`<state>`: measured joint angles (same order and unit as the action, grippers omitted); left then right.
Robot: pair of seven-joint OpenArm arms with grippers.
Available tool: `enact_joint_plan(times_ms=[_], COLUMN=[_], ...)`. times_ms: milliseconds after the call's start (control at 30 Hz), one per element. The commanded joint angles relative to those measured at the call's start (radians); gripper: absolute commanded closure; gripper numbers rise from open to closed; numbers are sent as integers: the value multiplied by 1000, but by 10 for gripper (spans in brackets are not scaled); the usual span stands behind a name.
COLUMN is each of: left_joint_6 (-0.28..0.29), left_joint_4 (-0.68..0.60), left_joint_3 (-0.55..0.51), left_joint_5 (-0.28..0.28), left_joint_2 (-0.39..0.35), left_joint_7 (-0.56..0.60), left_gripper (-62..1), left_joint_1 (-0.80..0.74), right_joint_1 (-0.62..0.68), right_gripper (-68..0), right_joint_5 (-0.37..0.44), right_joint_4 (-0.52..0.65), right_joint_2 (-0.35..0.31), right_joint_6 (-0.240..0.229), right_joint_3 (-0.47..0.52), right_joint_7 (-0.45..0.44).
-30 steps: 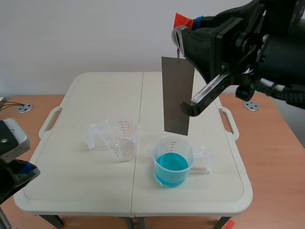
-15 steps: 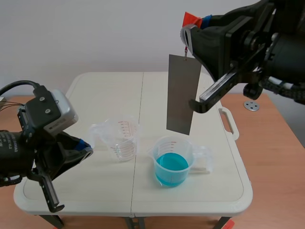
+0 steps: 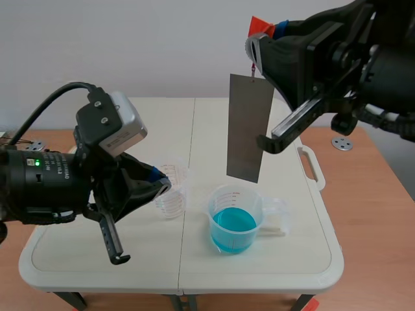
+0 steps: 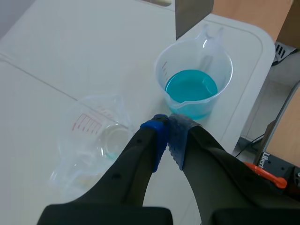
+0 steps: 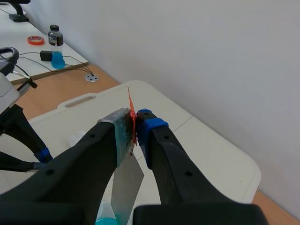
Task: Hold the metal plate by the orange handle, dip it into the blue solution, take it out and point at it, then put the plate back in the beaker on the left.
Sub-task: 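Point at the plate with the left hand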
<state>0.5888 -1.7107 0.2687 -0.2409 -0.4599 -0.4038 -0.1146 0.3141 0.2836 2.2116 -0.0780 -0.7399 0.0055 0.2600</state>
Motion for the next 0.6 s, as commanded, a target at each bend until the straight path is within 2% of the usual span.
enact_joint_plan(times_ms=[0,233,567], left_joint_6=[2,3,14], left_joint_4=[31,156,206], left_joint_3=[11,72,143], left_joint_5=[-10,-10,-10], left_joint_2=[21,81,83], left_joint_7=[11,11,48], left_gripper=[-34,-34,-34], left_joint_1=[29,143,232], right_joint_1=[-3,-3,-4], right_gripper=[-15,-15,-15], right_joint_5=[14,14,14], right_joint_4=[15,15,15], right_joint_2=[-3,-2,-2], right_joint_6=[-6,-6,-6], right_joint_3=[3,3,3], right_joint_7=[-18,-18,-18])
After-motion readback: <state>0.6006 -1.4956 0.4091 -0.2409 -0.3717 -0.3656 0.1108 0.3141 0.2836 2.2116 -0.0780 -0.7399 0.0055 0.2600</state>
